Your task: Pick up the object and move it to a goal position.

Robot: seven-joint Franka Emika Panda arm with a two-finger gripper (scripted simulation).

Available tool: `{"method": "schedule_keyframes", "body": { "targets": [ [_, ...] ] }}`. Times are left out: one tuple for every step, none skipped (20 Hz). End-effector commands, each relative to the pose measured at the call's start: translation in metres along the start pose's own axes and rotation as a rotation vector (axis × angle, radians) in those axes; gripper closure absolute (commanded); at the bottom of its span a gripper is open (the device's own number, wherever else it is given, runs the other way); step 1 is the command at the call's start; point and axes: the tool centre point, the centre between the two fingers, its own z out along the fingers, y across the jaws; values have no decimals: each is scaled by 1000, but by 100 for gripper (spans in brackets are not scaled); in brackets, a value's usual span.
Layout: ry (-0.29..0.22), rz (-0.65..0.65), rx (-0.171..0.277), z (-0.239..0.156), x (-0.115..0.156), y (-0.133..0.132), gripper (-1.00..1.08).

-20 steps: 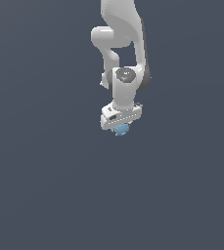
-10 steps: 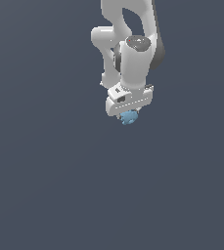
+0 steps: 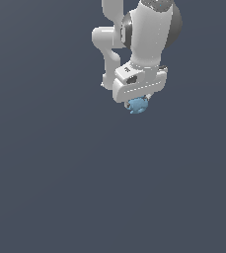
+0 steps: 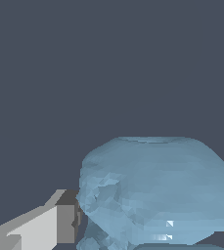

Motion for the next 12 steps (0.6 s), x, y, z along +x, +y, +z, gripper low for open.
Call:
{"method": "schedule_keyframes", "body": {
  "targets": [
    [-1, 0, 0, -13, 2, -3, 108],
    [-1, 0, 0, -17, 3, -4, 108],
    [-2, 1, 1, -20, 3, -5, 108],
    [-2, 1, 1, -23, 4, -5, 108],
    [-2, 1, 1, -25, 5, -6, 108],
    [-2, 1, 1, -27, 5, -6, 108],
    [-2, 1, 1, -29, 5, -7, 108],
    [-2, 1, 1, -29, 6, -7, 108],
    [-2, 1, 1, -30, 6, -7, 108],
    [-2, 1, 1, -30, 6, -7, 108],
    [-2, 1, 1, -29, 6, -6, 108],
    [-2, 1, 1, -29, 6, -6, 108]
  ]
}}
